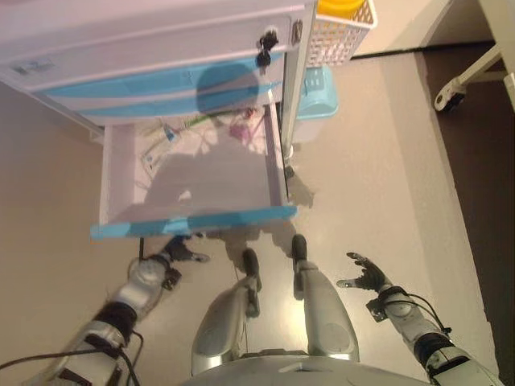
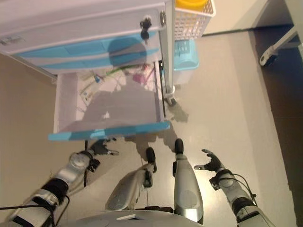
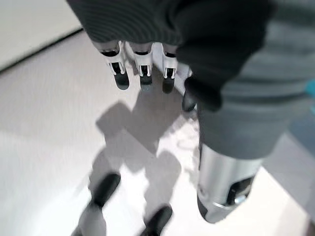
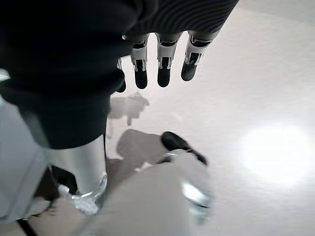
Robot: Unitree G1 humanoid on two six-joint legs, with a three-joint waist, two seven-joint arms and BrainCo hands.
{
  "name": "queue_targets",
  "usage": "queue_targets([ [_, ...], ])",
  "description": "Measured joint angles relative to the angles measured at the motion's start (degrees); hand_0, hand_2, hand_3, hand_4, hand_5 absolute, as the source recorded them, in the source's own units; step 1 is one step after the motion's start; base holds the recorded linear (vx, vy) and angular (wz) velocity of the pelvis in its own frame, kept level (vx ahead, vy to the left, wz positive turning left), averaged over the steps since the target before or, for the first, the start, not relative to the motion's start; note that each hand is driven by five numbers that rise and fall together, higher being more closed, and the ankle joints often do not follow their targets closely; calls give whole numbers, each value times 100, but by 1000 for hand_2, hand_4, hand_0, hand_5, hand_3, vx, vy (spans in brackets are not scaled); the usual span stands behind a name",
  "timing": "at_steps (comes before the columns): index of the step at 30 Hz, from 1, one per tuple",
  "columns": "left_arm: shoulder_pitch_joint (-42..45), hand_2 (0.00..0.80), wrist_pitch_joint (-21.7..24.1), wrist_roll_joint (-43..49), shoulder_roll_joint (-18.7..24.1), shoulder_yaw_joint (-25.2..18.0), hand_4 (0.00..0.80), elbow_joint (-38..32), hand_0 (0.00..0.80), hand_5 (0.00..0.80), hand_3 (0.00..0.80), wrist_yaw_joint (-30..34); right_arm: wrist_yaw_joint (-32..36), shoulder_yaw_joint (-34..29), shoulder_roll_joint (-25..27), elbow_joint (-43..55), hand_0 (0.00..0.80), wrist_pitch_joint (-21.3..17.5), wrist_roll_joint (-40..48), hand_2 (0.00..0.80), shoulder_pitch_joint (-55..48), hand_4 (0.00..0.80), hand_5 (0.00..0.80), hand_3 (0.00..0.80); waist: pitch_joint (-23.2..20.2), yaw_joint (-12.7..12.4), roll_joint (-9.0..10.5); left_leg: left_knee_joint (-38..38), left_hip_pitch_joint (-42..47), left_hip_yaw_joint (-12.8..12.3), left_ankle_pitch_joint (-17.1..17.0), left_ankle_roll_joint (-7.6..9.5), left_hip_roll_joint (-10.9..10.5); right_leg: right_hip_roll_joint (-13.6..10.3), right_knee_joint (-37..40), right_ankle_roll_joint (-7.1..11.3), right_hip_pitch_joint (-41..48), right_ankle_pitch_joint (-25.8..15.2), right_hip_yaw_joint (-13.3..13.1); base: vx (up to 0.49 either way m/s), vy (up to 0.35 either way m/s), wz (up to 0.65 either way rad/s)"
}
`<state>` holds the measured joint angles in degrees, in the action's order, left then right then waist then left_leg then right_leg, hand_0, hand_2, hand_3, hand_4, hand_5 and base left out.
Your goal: Open the drawer and pick up the medicine
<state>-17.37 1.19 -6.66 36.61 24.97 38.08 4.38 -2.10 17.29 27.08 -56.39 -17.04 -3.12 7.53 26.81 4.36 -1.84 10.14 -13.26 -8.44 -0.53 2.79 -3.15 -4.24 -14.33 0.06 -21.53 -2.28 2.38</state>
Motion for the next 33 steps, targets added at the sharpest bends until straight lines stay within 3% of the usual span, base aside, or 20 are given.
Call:
queue_targets([
  [3, -682, 0, -379, -21, 542, -11, 0, -166, 0, 0, 0, 198, -6, -3, 115, 31, 0, 1, 10, 0, 2, 0, 0, 0, 183, 57, 30, 548, -369, 5, 191, 15, 16, -17, -378, -15, -285, 90, -43, 7, 22, 0],
  [8, -1764, 0, -616, -51, 975, -91, 0, -175, 0, 0, 0, 444, -16, -9, 140, 155, 0, -38, 111, 0, -10, 0, 0, 0, 272, 245, 112, 1390, -898, 12, 551, 49, 48, 16, -934, -13, -717, 234, -192, 35, 57, -12],
  [17, -4138, 0, -952, -254, 1394, 10, 0, 1384, 0, 0, 0, 616, 90, 145, 366, 402, 0, -94, 152, 0, -119, 0, 0, 0, 277, 743, 148, 2553, -1460, -140, 1127, 161, 214, 222, -1567, 82, -1168, 356, -541, 41, 78, -23],
  [22, -4580, 0, -951, -466, 1192, 282, 0, 2365, 0, 0, 0, 186, 14, 329, 367, 345, 0, -213, 149, 0, -87, 0, 0, 0, 270, 878, 218, 2845, -1698, -95, 1186, 163, 232, 323, -1716, 109, -1383, 381, -647, -18, 36, -8],
  [26, -4624, 0, -864, -723, 1163, 263, 0, 2450, 0, 0, 0, -360, -52, 381, 320, 355, 0, -285, 148, 0, -111, 0, 0, 0, 245, 904, 378, 2892, -1811, -80, 1176, 179, 290, 397, -1752, 158, -1450, 419, -686, -43, -12, -3],
  [30, -4376, 0, -602, -1486, 1046, 91, 0, 2062, 0, 0, 0, -450, -118, 377, 263, 266, 0, -305, 142, 0, -63, 0, 0, 0, 236, 857, 413, 2672, -1646, -55, 1042, 158, 290, 378, -1553, 159, -1269, 406, -662, -55, -56, 3],
  [33, -3438, 0, -252, -2021, 735, -519, 0, 1288, 0, 0, 0, -444, -117, 366, 133, 246, 0, -309, 133, 0, -83, 0, 0, 0, 214, 794, 400, 2326, -1086, 44, 1039, 156, 221, 294, -1324, 160, -712, 405, -577, 16, -113, 6],
])
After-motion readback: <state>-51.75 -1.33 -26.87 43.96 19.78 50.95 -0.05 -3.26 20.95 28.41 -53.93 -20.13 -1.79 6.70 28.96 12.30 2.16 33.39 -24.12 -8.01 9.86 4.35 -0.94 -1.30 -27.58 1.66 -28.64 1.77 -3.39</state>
